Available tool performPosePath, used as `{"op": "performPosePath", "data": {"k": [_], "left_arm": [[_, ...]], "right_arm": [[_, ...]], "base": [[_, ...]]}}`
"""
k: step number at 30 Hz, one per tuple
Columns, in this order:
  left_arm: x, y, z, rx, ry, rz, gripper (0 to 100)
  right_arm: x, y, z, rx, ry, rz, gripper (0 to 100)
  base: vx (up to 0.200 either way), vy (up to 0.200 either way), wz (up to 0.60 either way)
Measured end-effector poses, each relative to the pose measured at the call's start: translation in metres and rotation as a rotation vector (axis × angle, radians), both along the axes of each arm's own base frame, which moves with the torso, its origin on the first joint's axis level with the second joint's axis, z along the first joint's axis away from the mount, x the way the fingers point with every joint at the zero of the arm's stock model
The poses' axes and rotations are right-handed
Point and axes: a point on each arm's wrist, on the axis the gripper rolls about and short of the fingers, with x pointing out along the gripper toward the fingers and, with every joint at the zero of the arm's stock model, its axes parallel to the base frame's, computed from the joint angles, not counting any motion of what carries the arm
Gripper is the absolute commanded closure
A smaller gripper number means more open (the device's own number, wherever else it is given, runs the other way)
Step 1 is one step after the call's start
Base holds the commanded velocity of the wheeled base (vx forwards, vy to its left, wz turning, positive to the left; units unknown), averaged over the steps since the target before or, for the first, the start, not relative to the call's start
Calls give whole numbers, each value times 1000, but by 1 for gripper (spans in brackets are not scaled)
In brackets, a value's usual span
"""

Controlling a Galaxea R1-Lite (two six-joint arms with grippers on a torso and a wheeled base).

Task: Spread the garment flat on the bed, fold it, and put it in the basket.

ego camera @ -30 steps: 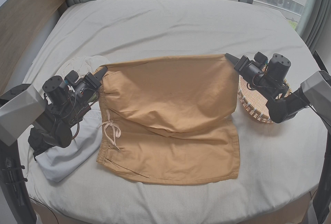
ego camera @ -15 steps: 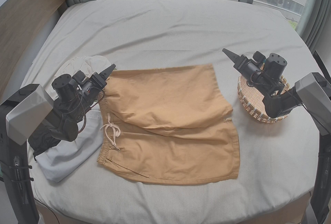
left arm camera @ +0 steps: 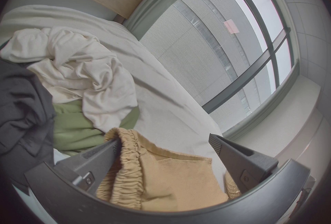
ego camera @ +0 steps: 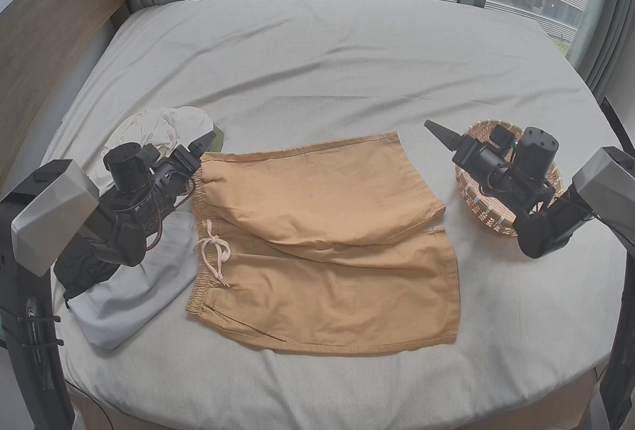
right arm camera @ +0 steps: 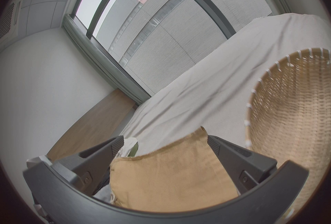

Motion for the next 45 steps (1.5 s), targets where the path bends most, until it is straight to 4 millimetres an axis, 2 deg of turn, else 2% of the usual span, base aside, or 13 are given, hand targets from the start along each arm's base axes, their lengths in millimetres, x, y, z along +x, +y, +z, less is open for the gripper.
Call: {"op": "performPosePath", "data": {"k": [7, 12, 17, 24, 31, 38, 45], "left_arm": [[-15, 15, -9, 91, 51, 61, 0], [-38, 24, -14, 122, 109, 81, 0], [-66, 27, -13, 144, 154, 64, 0], [-120, 21, -21, 178, 213, -48, 0], [-160, 18, -35, 230, 285, -135, 0], [-191, 13, -51, 250, 390, -199, 0], [-200, 12, -67, 251, 470, -219, 0]], "right_arm": [[-32, -4, -23, -15, 10, 5, 0], [-50, -6, -38, -29, 60, 10, 0], [-62, -5, -48, -46, 109, 17, 0], [-78, -5, -60, -73, 171, 28, 0], [-92, -4, -67, -93, 217, 39, 0], [-104, -2, -66, -102, 237, 54, 0], [-108, -2, -64, -104, 236, 59, 0]], "base": [[0, 0, 0], [0, 0, 0], [0, 0, 0], [0, 0, 0], [0, 0, 0], [0, 0, 0], [0, 0, 0]]}}
